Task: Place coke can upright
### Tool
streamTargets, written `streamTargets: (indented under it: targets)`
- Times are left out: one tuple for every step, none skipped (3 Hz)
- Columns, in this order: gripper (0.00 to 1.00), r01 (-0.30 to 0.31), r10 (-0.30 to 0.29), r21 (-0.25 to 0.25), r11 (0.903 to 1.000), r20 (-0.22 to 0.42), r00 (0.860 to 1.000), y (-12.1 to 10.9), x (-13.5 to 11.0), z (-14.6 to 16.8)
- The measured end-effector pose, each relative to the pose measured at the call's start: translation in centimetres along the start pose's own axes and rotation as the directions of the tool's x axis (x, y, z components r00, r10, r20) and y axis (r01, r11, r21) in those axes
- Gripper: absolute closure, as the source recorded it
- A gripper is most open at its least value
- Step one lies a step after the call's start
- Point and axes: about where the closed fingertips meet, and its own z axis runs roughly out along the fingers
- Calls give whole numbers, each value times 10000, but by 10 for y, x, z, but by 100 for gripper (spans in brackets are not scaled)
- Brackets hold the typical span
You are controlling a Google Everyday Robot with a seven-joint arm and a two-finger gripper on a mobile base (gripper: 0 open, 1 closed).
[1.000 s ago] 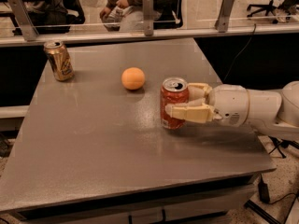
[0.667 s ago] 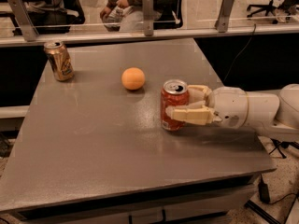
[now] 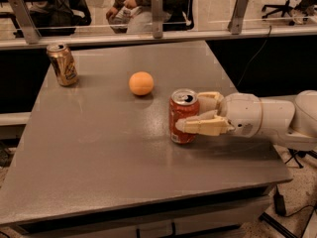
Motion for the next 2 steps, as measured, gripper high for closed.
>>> streamTargets:
  targets:
    - [0, 8, -8, -33, 10000, 1, 10000, 1, -1, 2]
    - [0, 8, -8, -35, 10000, 1, 10000, 1, -1, 2]
